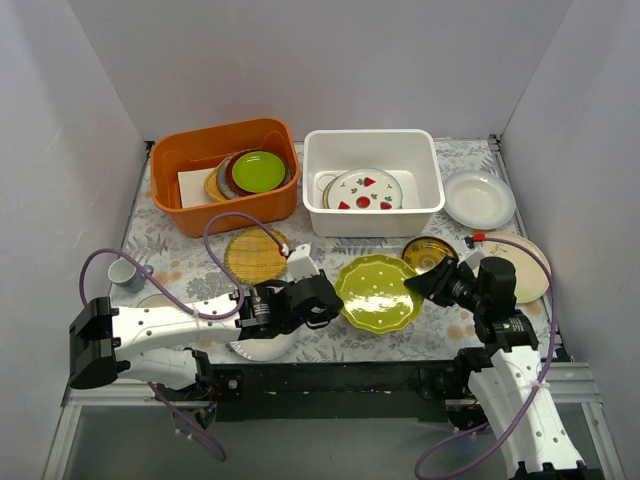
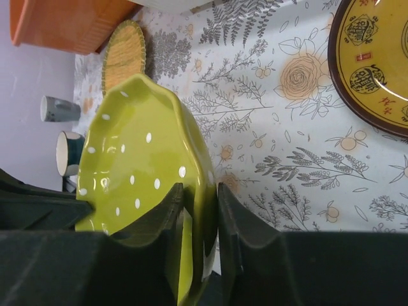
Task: Place the plates into the plastic bin on the countertop
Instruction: Place the plate in the plastic bin.
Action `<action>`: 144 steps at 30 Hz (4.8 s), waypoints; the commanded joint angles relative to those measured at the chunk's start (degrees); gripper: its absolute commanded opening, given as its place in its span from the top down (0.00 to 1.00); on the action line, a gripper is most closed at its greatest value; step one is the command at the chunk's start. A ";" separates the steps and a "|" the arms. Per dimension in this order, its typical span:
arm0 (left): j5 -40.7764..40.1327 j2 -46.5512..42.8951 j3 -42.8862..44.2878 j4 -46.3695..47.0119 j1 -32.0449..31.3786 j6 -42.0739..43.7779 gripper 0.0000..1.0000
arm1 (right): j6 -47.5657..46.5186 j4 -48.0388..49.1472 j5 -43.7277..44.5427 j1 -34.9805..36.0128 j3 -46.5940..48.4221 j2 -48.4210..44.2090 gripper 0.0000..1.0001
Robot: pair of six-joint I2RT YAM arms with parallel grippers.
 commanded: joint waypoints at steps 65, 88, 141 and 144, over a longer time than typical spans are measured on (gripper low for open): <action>-6.57 -7.44 -2.50 -23.11 0.08 -10.62 0.02 | -6.49 -2.79 -1.50 0.53 27.72 14.94 0.99; -5.25 -4.28 -4.36 -23.19 0.17 -13.79 0.02 | -4.65 5.11 0.08 0.53 51.81 37.35 0.99; -2.09 -9.37 -11.04 -19.33 0.17 -11.59 0.02 | -1.31 19.44 10.63 3.69 64.12 73.30 0.99; -2.09 -9.81 -11.12 -19.85 0.17 -11.77 0.02 | -0.87 20.68 9.93 3.69 63.41 74.70 0.99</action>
